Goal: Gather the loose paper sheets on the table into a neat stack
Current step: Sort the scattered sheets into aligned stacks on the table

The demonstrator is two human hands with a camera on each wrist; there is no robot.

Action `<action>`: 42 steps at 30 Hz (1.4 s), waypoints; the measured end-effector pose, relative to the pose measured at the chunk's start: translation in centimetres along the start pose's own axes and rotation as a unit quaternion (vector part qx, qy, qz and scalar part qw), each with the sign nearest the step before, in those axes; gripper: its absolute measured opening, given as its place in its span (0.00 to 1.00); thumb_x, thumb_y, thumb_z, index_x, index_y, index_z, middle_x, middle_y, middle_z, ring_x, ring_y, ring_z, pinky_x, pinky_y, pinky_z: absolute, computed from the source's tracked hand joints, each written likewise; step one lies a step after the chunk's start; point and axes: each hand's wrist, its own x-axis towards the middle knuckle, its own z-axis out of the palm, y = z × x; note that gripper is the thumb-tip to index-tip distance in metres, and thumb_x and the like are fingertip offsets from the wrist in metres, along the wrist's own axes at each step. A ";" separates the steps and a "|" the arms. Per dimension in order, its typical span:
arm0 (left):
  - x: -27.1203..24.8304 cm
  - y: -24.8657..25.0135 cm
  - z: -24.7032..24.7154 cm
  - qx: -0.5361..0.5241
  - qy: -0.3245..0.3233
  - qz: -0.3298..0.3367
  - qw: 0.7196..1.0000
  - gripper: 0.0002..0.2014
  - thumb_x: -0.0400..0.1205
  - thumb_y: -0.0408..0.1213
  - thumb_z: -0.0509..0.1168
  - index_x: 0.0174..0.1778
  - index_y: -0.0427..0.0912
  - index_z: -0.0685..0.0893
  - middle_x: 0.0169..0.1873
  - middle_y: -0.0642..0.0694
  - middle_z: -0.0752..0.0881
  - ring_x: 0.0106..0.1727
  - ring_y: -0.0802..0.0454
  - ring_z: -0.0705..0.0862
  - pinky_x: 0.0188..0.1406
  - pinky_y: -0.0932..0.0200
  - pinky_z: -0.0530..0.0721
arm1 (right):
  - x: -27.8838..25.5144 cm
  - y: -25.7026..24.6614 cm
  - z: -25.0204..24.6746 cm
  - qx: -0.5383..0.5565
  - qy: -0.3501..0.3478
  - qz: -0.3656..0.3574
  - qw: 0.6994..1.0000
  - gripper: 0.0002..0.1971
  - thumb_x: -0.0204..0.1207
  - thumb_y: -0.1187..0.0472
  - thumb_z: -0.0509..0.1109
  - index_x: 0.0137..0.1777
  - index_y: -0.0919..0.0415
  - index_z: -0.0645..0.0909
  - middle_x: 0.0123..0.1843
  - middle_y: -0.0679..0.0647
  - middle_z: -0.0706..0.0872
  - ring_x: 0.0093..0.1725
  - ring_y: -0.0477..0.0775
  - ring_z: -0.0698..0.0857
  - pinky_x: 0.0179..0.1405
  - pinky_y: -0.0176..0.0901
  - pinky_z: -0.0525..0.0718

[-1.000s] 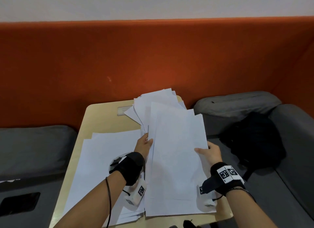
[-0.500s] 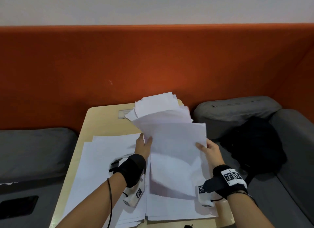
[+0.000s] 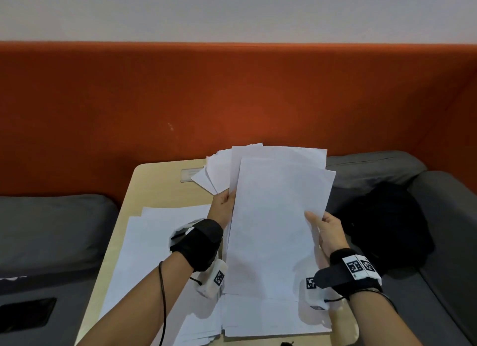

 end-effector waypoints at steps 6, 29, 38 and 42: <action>0.5 0.3 -0.6 -0.008 0.015 0.022 1.000 0.11 0.85 0.37 0.60 0.41 0.36 0.83 0.37 0.43 0.83 0.37 0.54 0.79 0.42 0.60 0.79 | 0.6 -0.2 -0.4 -0.029 0.002 -0.006 1.000 0.08 0.79 0.69 0.65 0.52 0.63 0.85 0.45 0.54 0.92 0.42 0.51 0.91 0.39 0.41 0.87; 0.4 1.6 -2.0 -0.110 0.115 0.013 0.987 0.15 0.88 0.43 0.51 0.50 0.42 0.81 0.38 0.50 0.88 0.35 0.50 0.84 0.32 0.66 0.83 | 0.0 3.1 2.5 -0.109 0.005 0.112 0.988 0.16 0.82 0.65 0.63 0.67 0.70 0.75 0.62 0.61 0.84 0.60 0.57 0.83 0.64 0.52 0.79; -0.8 -4.3 -3.4 0.057 0.060 -0.185 0.979 0.43 0.75 0.67 0.61 0.78 0.40 0.63 0.74 0.46 0.71 0.75 0.43 0.71 0.75 0.48 0.69 | 0.7 5.5 1.6 -0.318 0.014 0.100 0.943 0.11 0.78 0.65 0.63 0.35 0.56 0.70 0.36 0.51 0.77 0.40 0.56 0.77 0.42 0.40 0.75; -0.4 -6.7 -4.2 0.299 0.119 -0.168 0.932 0.24 0.79 0.42 0.68 0.69 0.39 0.73 0.70 0.37 0.74 0.71 0.41 0.72 0.70 0.55 0.65 | 1.1 6.4 1.2 -0.355 0.027 0.105 0.928 0.13 0.77 0.65 0.62 0.32 0.56 0.67 0.34 0.51 0.72 0.38 0.55 0.72 0.40 0.44 0.71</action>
